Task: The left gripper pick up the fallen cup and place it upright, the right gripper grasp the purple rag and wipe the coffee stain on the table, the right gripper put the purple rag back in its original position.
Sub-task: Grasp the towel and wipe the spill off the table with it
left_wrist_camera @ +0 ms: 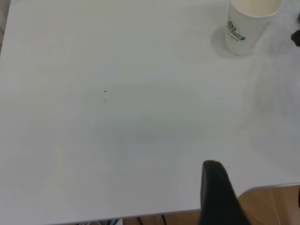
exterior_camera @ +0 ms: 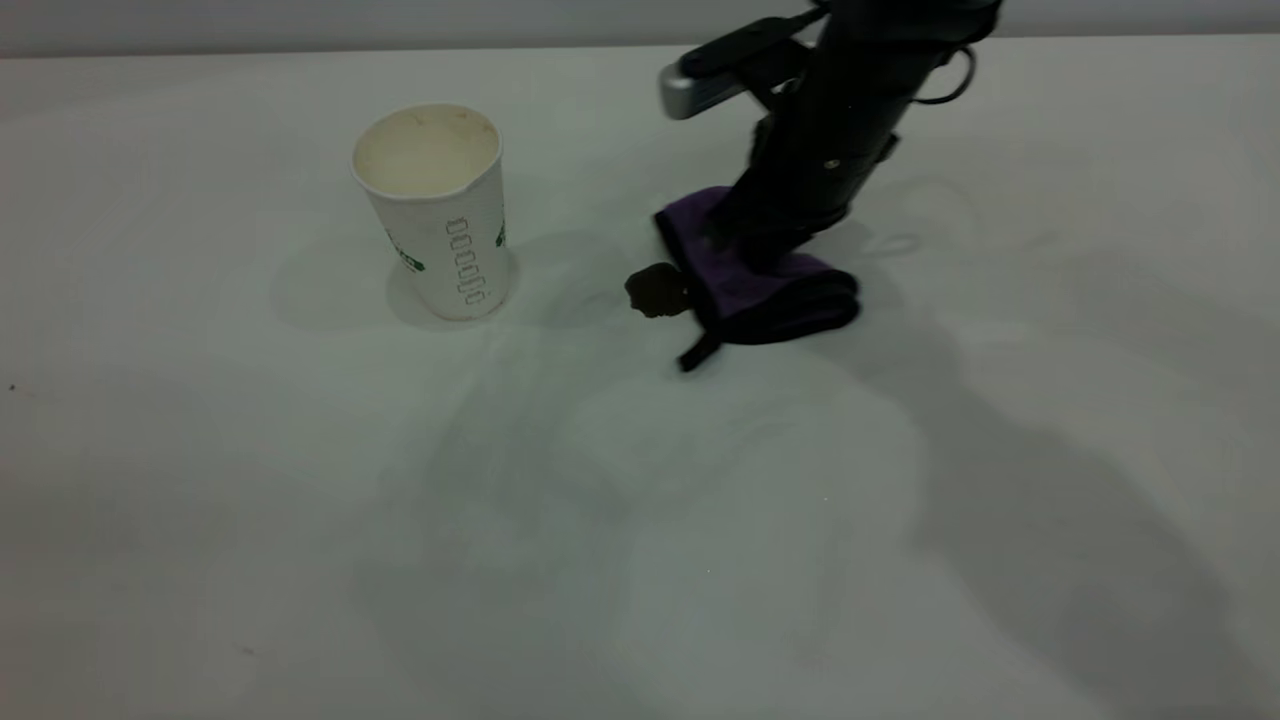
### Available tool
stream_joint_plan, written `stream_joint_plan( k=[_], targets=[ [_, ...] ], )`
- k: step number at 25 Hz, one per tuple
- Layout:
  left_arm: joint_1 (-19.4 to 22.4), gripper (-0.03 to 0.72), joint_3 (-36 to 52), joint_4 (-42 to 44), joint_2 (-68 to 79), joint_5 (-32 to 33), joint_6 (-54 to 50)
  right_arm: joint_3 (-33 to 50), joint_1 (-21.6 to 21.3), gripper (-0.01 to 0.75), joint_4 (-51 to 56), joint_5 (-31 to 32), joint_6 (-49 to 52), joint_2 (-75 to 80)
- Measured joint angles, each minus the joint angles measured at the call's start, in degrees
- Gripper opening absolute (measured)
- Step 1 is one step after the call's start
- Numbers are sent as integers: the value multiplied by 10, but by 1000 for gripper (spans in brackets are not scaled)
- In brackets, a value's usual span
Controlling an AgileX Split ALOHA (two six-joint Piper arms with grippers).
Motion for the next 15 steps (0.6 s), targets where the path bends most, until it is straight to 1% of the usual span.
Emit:
stream_joint_plan(
  k=[4,9,15],
  targets=[
    [0,470,0,0,0,0,0,-24,20,74,8,-6,0,15],
    [0,470,0,0,0,0,0,-62,38,74,35,8,0,32],
    [0,470,0,0,0,0,0,-71,62,74,42,26,-2,37]
  ],
)
